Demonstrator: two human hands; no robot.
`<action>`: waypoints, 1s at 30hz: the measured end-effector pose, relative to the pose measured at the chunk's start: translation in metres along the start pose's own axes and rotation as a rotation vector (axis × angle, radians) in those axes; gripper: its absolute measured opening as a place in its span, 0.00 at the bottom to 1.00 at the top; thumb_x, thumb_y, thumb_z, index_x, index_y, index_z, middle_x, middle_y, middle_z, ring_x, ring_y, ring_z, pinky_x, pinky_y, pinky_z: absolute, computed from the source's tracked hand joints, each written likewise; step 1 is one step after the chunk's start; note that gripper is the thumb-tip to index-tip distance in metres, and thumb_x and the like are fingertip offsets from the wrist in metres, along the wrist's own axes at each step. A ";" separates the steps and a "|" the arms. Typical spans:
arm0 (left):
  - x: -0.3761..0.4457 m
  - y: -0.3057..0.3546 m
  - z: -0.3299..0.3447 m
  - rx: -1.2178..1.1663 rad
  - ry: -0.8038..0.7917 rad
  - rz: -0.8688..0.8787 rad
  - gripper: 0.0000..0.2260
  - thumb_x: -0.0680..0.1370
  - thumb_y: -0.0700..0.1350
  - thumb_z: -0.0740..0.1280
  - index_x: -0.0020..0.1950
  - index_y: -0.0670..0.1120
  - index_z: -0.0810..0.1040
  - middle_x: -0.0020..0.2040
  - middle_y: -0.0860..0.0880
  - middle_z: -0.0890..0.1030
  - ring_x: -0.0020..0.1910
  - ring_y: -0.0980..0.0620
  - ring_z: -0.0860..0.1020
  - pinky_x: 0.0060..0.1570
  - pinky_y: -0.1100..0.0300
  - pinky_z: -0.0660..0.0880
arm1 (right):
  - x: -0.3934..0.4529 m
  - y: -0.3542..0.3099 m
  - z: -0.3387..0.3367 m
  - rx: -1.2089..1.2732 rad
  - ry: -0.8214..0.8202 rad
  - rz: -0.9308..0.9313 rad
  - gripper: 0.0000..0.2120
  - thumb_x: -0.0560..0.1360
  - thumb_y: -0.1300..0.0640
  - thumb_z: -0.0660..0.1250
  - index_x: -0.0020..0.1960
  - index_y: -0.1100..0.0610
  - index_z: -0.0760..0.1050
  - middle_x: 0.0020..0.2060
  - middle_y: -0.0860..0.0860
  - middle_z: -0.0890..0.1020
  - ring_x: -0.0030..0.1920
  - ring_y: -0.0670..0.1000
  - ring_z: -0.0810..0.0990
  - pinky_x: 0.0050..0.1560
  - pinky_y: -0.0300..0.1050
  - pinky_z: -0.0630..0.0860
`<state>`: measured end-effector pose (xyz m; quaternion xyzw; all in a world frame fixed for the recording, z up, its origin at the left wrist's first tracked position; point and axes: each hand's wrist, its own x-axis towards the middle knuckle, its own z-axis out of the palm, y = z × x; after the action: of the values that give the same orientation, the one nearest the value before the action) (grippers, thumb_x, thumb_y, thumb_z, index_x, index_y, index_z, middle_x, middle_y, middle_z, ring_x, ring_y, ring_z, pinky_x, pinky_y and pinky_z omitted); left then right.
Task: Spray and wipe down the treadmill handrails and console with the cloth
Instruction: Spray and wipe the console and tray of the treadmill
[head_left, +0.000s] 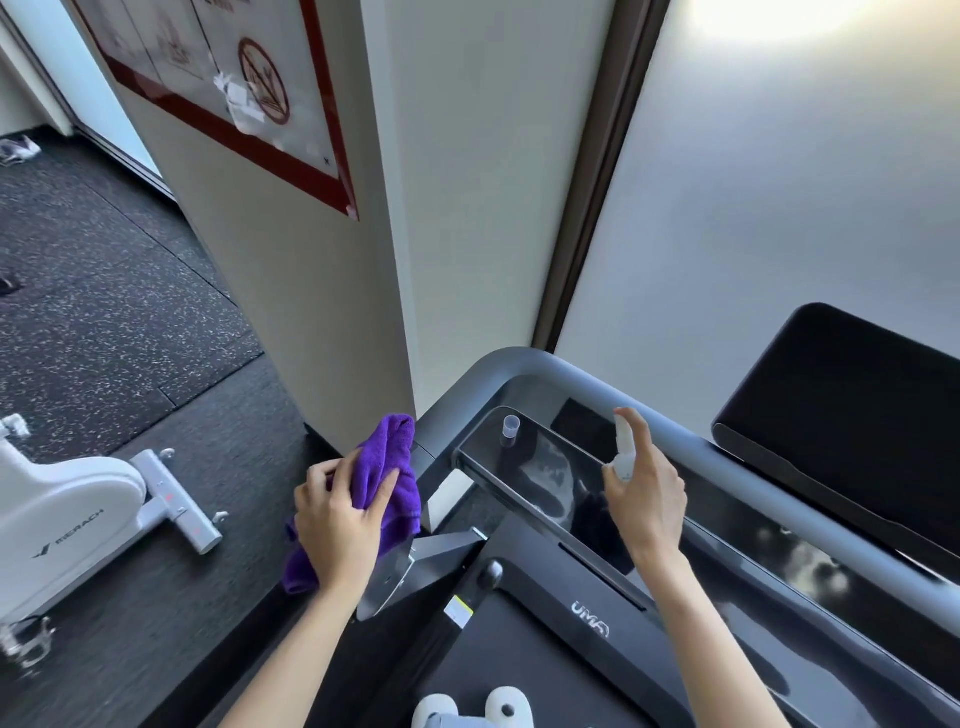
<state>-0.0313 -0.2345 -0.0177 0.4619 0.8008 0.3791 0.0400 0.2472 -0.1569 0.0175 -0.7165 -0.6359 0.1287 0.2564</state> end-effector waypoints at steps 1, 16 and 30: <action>0.000 0.000 0.000 0.001 0.003 0.004 0.19 0.70 0.51 0.77 0.56 0.41 0.82 0.50 0.40 0.78 0.45 0.36 0.75 0.37 0.44 0.74 | 0.000 0.000 0.001 -0.003 -0.005 -0.008 0.32 0.73 0.65 0.65 0.72 0.44 0.62 0.36 0.52 0.76 0.35 0.58 0.75 0.38 0.50 0.73; 0.000 -0.003 -0.002 0.001 0.036 0.051 0.28 0.72 0.64 0.61 0.55 0.42 0.83 0.49 0.44 0.78 0.43 0.40 0.75 0.37 0.50 0.74 | 0.028 -0.079 0.055 0.123 -0.262 -0.125 0.31 0.74 0.59 0.67 0.72 0.43 0.60 0.45 0.52 0.79 0.41 0.56 0.78 0.40 0.49 0.77; 0.010 -0.009 -0.001 -0.067 0.005 0.023 0.32 0.72 0.71 0.58 0.54 0.44 0.81 0.48 0.50 0.77 0.47 0.46 0.75 0.40 0.52 0.74 | 0.027 -0.077 0.055 0.103 -0.275 -0.140 0.31 0.75 0.58 0.67 0.73 0.40 0.60 0.45 0.49 0.79 0.41 0.55 0.78 0.41 0.52 0.78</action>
<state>-0.0436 -0.2301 -0.0193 0.4686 0.7824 0.4074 0.0489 0.1587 -0.1144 0.0162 -0.6318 -0.7062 0.2397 0.2114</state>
